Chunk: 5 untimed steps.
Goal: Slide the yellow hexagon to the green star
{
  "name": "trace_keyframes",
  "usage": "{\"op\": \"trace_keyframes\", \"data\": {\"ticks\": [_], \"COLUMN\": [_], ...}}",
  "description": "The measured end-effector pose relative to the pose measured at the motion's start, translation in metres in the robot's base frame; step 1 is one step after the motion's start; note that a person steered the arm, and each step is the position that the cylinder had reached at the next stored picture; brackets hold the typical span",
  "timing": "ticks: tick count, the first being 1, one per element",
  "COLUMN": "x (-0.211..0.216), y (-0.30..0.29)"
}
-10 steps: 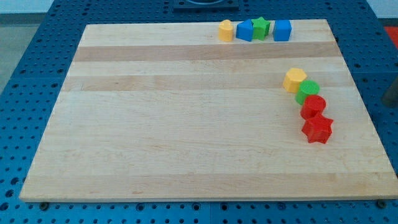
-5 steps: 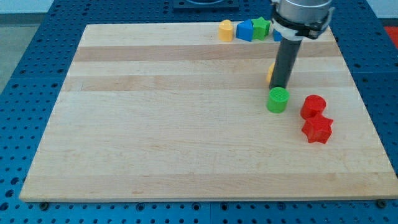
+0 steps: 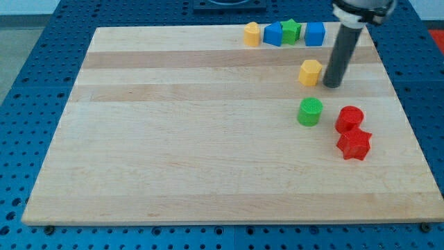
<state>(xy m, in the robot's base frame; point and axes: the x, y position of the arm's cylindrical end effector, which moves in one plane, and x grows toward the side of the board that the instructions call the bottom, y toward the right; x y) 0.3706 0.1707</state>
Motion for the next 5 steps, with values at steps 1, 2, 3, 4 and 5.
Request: {"op": "trace_keyframes", "data": {"ticks": [1, 2, 3, 4, 5], "x": [-0.005, -0.013, -0.037, -0.049, -0.051], "y": [-0.028, -0.052, -0.056, -0.061, -0.071]}}
